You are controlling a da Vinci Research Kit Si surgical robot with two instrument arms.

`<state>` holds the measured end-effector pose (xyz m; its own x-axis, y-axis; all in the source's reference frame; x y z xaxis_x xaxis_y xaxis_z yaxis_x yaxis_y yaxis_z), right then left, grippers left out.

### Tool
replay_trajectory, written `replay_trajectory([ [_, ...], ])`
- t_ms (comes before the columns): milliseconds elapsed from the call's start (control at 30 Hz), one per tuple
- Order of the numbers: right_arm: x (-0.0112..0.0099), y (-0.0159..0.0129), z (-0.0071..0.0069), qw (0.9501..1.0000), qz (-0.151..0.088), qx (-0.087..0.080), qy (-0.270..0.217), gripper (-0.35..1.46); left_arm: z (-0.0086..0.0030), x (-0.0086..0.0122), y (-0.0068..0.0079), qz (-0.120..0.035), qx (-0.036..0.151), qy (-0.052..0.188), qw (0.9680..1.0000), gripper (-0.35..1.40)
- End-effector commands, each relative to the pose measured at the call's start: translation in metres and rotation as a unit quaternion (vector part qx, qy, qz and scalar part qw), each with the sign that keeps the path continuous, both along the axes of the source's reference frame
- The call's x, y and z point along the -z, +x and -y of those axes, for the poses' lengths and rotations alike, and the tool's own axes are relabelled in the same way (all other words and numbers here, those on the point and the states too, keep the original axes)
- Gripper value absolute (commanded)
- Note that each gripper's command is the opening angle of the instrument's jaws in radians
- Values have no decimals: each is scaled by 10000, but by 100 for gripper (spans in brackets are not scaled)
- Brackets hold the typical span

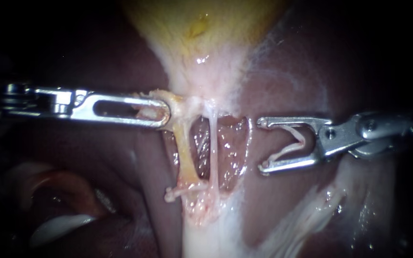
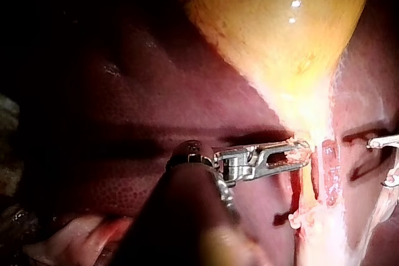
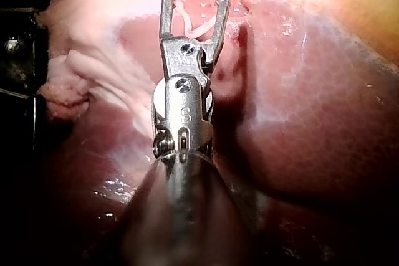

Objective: Clipping second clip left tube

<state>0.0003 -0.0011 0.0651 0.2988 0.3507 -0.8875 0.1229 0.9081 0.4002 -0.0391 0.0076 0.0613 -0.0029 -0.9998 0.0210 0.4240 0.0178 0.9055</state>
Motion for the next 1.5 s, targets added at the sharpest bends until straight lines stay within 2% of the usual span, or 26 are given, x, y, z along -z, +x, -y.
replay_trajectory([
  [33,-1,2,2,10000,2,3,-6,50,0,0,0,-4,5,-7,10000,-35],
  [233,-18,26,19,9999,-39,98,-43,50,0,-1,0,-4,4,-8,10000,-35],
  [433,-42,61,40,9997,-30,217,-56,50,0,-1,-1,-5,7,-8,10000,-35],
  [800,-84,112,58,9996,-26,285,74,50,0,0,-4,-11,16,-8,10000,-35],
  [1167,-94,142,74,9985,-77,448,313,49,0,0,-6,-14,22,-8,10000,-35],
  [1500,-95,152,74,9961,-263,455,703,44,-1,0,-8,-16,25,-8,10000,-35],
])
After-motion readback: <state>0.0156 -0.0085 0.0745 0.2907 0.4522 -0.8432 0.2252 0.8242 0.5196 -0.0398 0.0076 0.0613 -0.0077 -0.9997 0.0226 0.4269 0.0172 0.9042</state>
